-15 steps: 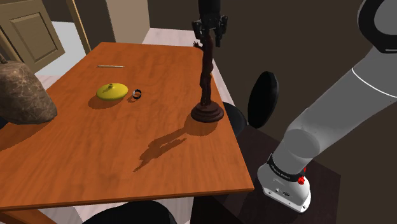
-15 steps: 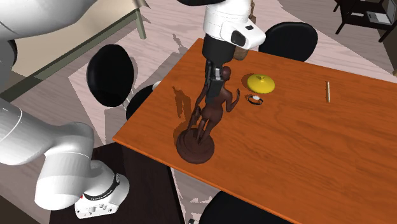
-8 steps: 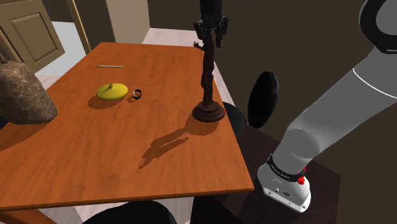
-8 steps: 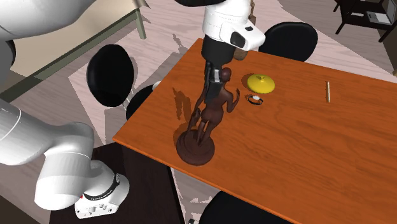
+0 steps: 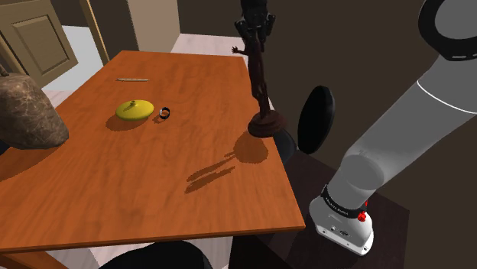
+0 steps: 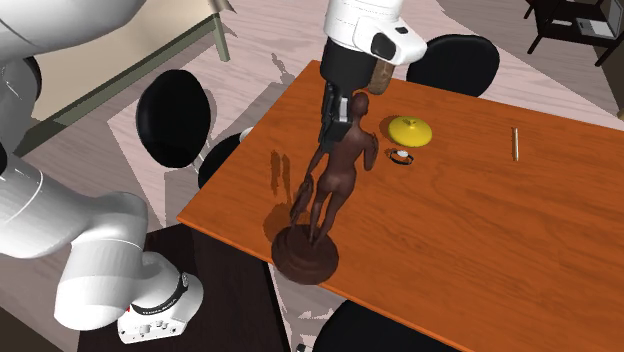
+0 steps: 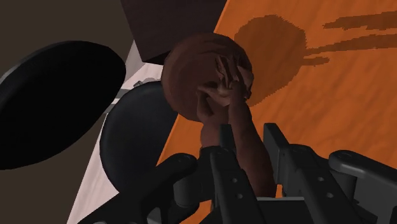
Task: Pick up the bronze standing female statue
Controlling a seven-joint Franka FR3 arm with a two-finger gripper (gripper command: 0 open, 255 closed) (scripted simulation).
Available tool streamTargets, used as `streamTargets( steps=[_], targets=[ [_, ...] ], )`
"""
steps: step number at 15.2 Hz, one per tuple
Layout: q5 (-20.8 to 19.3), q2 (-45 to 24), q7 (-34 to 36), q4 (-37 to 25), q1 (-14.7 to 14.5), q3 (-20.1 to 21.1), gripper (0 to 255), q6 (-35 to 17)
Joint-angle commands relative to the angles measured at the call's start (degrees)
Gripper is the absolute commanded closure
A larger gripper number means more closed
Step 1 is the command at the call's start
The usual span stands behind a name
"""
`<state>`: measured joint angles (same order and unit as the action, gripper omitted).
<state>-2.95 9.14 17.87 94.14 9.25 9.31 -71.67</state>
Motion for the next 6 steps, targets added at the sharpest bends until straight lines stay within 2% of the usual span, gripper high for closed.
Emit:
streamTargets(
  steps=[1,4,6],
  targets=[
    [-0.09,-0.51,0.02,-2.24,-0.03,0.08,255,1.67],
    [-0.28,-1.59,-0.01,-5.88,-0.05,0.18,255,4.24],
    [-0.29,-1.64,-0.01,-6.06,-0.05,0.19,255,4.37]
  ],
)
